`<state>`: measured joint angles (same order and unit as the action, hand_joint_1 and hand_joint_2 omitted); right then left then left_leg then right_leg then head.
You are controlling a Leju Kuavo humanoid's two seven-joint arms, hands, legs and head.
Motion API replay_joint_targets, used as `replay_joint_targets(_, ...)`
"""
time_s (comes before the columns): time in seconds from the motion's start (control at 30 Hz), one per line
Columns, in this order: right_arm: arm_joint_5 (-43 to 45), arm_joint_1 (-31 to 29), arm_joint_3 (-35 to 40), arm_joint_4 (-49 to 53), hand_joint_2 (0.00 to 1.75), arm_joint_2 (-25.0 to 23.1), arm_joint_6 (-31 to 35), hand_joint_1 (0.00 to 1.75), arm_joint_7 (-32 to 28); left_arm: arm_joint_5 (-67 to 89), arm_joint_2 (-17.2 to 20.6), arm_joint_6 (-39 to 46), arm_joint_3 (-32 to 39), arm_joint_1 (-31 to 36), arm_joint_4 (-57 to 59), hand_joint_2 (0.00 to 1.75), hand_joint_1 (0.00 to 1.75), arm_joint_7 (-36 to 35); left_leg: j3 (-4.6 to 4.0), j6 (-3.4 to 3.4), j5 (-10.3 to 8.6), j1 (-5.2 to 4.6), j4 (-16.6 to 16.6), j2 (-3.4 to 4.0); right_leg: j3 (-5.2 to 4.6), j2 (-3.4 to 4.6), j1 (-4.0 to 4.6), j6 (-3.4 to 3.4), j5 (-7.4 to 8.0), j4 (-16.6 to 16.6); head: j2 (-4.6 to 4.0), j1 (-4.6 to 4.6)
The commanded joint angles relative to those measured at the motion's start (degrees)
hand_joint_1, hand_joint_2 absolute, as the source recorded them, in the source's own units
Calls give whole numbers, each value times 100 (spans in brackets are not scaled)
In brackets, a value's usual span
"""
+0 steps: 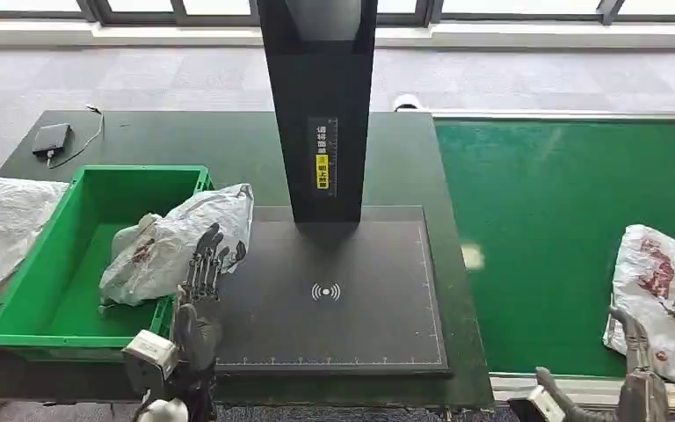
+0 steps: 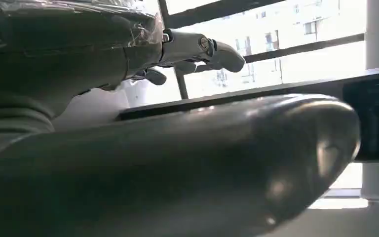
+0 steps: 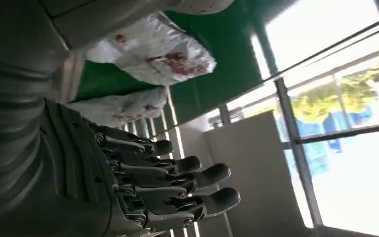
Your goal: Moved the parcel from conveyor to table for the left to box.
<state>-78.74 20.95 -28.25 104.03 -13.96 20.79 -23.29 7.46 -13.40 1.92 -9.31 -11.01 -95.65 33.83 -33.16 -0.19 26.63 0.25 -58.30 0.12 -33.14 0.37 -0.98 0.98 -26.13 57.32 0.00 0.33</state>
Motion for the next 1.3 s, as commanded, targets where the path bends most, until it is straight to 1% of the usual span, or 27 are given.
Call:
replay_joint_targets(0.03, -201, -1846, -1422, -3761, 175, 1698, -273, 0, 969, 159, -2, -395, 442, -326, -75, 0, 0, 104, 30, 4, -1, 8, 27, 21, 32, 19, 10, -1, 17, -43, 0, 0)
replay_joint_targets(0.07, -147, -1898, -1457, -3944, 175, 1792, -209, 0, 899, 162, -16, -402, 463, -274, -16, 0, 0, 115, 30, 3, -2, 6, 19, 10, 32, 9, 8, 0, 13, -33, 0, 0)
replay_joint_targets(0.13, -137, -1908, -1477, -3984, 175, 1812, -189, 0, 880, 162, -22, -404, 468, -260, -2, 0, 0, 116, 27, 4, -7, 1, 20, -1, 32, -2, 2, 1, 14, -35, 0, -2)
replay_joint_targets(0.17, -219, -1944, -1515, -4114, 175, 1879, -293, 0, 1059, 217, 14, -415, 433, -241, -17, 0, 0, 139, 24, 5, -10, -1, 22, -11, 31, -12, 1, 2, 15, -37, 0, 0)
replay_joint_targets(0.23, -264, -2120, -1524, -4558, 175, 2162, -304, 0, 1140, 231, 23, -416, 455, -182, -18, 0, 0, 138, 19, 7, -9, -6, 15, -10, 22, -12, -3, 2, 13, -27, -2, -2)
replay_joint_targets(0.27, -274, -2326, -1452, -5071, 175, 2412, -231, 0, 1205, 231, 11, -394, 494, -209, -74, 0, 0, 156, 19, 7, -12, -5, 20, -9, 24, -12, -3, 2, 18, -33, 0, 0)
replay_joint_targets(0.3, -214, -2432, -1427, -5284, 175, 2511, -229, 0, 1165, 219, 8, -391, 510, -238, -115, 0, 0, 180, 18, 6, -8, -2, 14, -8, 25, -9, 0, 3, 16, -29, 0, 0)
replay_joint_targets(0.33, -218, -2550, -1375, -5557, 175, 2649, -173, 0, 1192, 102, 24, -511, 491, -259, -176, 0, 0, 357, 16, 6, -3, -4, 7, -2, 21, -2, -1, 5, 14, -19, 0, -2)
replay_joint_targets(0.37, -122, -2817, -1237, -6021, 175, 2899, -84, 0, 1196, 273, 61, -546, 424, -280, -205, 0, 0, 473, 19, 7, -6, -5, 16, 12, 21, 11, -2, 4, 22, -28, 0, -2)
replay_joint_targets(0.4, -120, -2917, -1205, -6148, 175, 2974, -78, 0, 1212, 285, 44, -544, 407, -285, -208, 0, 0, 475, 9, 7, -5, -7, 16, 14, 24, 12, -5, 4, 21, -27, 0, 0)
replay_joint_targets(0.43, -122, -2950, -1171, -6254, 175, 3008, -4, 0, 1242, 297, 44, -543, 399, -287, -208, 0, 0, 477, -28, 8, -4, -5, 8, 10, 19, 10, -3, 6, 20, -21, 0, -2)
replay_joint_targets(0.5, -41, -3172, -1040, -6752, 175, 3222, 49, 0, 1319, 422, 49, -487, 323, -307, -173, 0, 0, 509, -35, 8, -6, -5, 12, 9, 15, 7, -3, 4, 21, -24, 0, 0)
replay_joint_targets(0.6, -56, -3196, -978, -6920, 175, 3291, 134, 0, 1404, 440, 64, -449, 289, -313, -128, 0, 0, 530, -29, 7, -5, -7, 11, -1, 18, -2, -5, 5, 16, -21, -2, 0)
replay_joint_targets(0.67, -64, -3216, -966, -7076, 175, 3379, 90, 0, 1527, 439, 81, -455, 268, -294, -92, 0, 0, 530, 12, 10, -8, -6, 11, -7, 20, -8, -4, 5, 15, -21, 0, 0)
replay_joint_targets(0.77, -77, -3258, -933, -7364, 175, 3526, 198, 0, 1623, 435, 76, -464, 245, -226, -27, 0, 0, 530, 15, 9, -9, -6, 12, -20, 25, -17, -4, 6, 17, -22, -2, 0)
replay_joint_targets(0.83, -244, -3604, -745, -7835, 175, 3626, 400, 0, 1697, 420, 26, -423, 292, -235, -39, 0, 0, 560, 14, 10, -9, -6, 8, -25, 24, -22, -4, 7, 15, -17, 0, 0)
replay_joint_targets(0.87, -393, -3859, -578, -8102, 175, 3664, 466, 0, 1791, 426, 11, -408, 306, -264, -62, 0, 0, 575, 10, 11, -7, -8, 3, -10, 14, -7, -6, 10, 18, -11, 0, 0)
replay_joint_targets(0.93, -536, -4178, -371, -8313, 175, 3637, 437, 0, 1862, 457, -11, -319, 337, -307, -98, 0, 0, 617, 10, 10, -7, -7, 9, 20, 10, 22, -5, 6, 28, -17, 0, 0)
replay_joint_targets(0.97, -604, -4315, -279, -8411, 175, 3594, 450, 0, 1968, 460, 2, -288, 332, -311, -96, 0, 0, 617, -45, 11, -5, -7, 1, 19, 6, 25, -5, 8, 27, -8, 0, 0)
replay_joint_targets(1.03, -625, -4371, -233, -8438, 175, 3558, 457, 0, 2039, 452, 12, -284, 332, -312, -98, 0, 0, 617, -44, 5, -3, -6, 7, 29, 0, 33, -4, 5, 30, -14, 0, 0)
replay_joint_targets(1.13, -616, -4342, -238, -8446, 175, 3564, 482, 0, 2033, 449, 13, -283, 332, -308, -94, 0, 0, 617, -41, 4, -7, -6, 9, -1, 8, 3, -4, 5, 21, -14, -2, 0)
replay_joint_targets(1.17, -608, -4330, -243, -8448, 175, 3571, 491, 0, 2021, 449, 13, -282, 331, -306, -91, 0, 0, 617, -23, 8, -16, -6, 8, -9, -1, -5, -4, 7, 24, -14, 0, 0)
replay_joint_targets(1.2, -600, -4321, -247, -8450, 175, 3577, 496, 0, 2010, 448, 13, -282, 330, -305, -90, 0, 0, 617, 12, 8, -17, -8, 15, -11, 11, -8, -6, 7, 21, -18, 0, 0)
replay_joint_targets(1.27, -599, -4315, -249, -8451, 175, 3586, 497, 0, 2008, 448, 12, -281, 330, -305, -89, 0, 0, 617, 4, 13, -26, -7, 0, -40, 12, -29, -6, 17, 21, -6, 0, 0)
replay_joint_targets(1.3, -644, -4371, -183, -8495, 175, 3562, 405, 0, 1976, 446, 9, -255, 335, -306, -102, 0, 0, 617, 9, 13, -27, -7, 10, -36, 17, -28, -5, 11, 23, -15, 0, 0)
